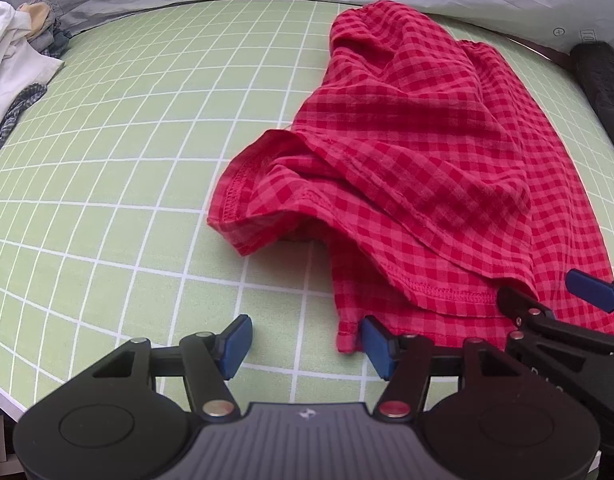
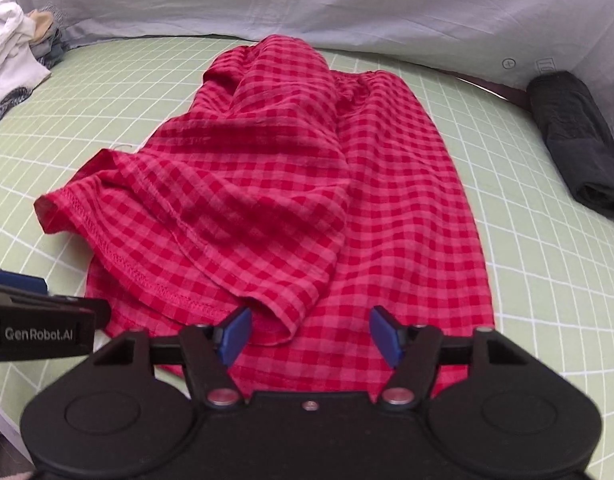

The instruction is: Fold clothes

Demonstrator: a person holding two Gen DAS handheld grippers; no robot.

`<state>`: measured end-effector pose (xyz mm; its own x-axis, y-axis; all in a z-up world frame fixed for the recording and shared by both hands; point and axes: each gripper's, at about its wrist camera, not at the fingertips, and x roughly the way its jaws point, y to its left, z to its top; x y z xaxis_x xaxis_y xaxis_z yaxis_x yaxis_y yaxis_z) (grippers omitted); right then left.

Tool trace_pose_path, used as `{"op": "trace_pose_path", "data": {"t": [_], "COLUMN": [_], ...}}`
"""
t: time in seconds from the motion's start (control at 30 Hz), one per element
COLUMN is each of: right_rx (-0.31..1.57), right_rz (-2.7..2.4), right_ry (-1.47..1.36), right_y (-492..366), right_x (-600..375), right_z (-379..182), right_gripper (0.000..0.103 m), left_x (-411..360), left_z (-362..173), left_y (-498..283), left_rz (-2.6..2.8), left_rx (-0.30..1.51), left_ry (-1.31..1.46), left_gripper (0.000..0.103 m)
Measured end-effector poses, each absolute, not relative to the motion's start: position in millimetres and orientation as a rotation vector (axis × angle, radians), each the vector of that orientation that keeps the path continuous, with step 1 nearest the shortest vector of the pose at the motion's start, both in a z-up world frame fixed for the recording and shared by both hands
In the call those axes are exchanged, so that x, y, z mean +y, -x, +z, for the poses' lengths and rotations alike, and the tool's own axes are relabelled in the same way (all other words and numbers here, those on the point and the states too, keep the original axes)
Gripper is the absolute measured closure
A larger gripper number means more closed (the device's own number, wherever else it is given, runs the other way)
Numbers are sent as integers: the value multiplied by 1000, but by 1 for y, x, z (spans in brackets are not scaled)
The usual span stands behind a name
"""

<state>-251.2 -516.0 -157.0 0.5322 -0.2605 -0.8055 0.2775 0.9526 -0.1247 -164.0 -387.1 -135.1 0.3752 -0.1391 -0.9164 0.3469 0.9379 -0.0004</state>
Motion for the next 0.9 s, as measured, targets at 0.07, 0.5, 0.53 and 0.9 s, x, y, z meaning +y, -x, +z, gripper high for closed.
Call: {"op": "trace_pose_path", "data": {"t": [0.07, 0.5, 0.53, 0.9], "right_rx": [953, 726, 724, 885], "right_rz": [-316, -437, -465, -612], "right_ry": [-11, -33, -20, -196], "right_y": [250, 304, 310, 343], "right_x": [-517, -555, -559, -604], "right_z": [-158, -99, -98, -141], "right_gripper": [54, 102, 102, 95], "left_x": [-387, -384, -384, -389], "left_z": [-135, -135, -135, -132], "left_y": [165, 169, 169, 175], "left_rz": [-310, -260, -258, -245], "left_rx": [1146, 1136, 1135, 1136], "left_ry": [-210, -215, -217, -243], "left_gripper": [41, 33, 33, 32]}}
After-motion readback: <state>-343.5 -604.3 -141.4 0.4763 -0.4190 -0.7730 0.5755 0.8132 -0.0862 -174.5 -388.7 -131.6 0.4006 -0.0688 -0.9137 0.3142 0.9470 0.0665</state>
